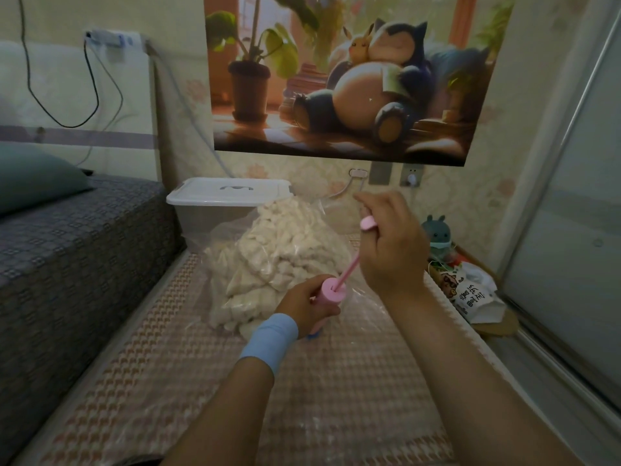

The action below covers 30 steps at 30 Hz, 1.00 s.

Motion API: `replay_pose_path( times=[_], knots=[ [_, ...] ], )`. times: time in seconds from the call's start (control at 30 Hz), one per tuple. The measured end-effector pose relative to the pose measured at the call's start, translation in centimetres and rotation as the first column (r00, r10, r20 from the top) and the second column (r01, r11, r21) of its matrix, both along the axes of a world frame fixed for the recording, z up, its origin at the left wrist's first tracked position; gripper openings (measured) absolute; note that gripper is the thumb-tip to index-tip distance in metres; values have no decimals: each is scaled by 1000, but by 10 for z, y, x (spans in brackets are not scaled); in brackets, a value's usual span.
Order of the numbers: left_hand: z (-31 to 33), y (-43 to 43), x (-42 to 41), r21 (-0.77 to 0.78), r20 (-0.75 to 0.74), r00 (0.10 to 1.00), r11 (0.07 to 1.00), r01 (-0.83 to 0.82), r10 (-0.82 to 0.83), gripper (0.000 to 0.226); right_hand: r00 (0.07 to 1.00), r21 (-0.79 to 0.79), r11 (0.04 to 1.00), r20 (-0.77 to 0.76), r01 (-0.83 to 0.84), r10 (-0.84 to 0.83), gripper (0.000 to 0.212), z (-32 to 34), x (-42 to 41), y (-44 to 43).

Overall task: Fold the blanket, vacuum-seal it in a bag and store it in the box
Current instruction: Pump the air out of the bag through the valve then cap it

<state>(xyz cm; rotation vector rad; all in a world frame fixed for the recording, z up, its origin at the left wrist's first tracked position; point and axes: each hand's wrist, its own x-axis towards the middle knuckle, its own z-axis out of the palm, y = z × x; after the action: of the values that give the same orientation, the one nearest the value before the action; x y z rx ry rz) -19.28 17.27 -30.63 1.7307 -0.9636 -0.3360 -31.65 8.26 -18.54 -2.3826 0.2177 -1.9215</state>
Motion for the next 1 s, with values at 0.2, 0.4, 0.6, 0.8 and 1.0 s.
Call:
replay_pose_path(
  times=[0.2, 0.4, 0.6, 0.8, 1.0],
  knots=[
    [1, -4, -9, -37, -47, 999, 999, -27, 25, 28, 697, 102, 989, -717, 108, -2, 31, -75, 17, -2],
    [1, 3, 2, -28, -25, 1000, 1000, -1, 0, 53, 997, -48, 999, -79, -18, 15, 35, -3, 7, 7],
    [5, 0, -4, 10, -28, 1000, 1000, -10, 10, 40, 871, 103, 993, -491, 53, 4, 32, -62, 18, 4],
    [3, 2, 1, -18, -47, 999, 1000, -17, 16, 42, 928, 2, 1000, -372, -1, 2, 29, -34, 15, 4],
    [3, -1, -1, 11, -25, 1000, 1000, -2, 2, 48, 997, 45, 999, -74, 29, -25, 32, -21, 7, 9]
  ],
)
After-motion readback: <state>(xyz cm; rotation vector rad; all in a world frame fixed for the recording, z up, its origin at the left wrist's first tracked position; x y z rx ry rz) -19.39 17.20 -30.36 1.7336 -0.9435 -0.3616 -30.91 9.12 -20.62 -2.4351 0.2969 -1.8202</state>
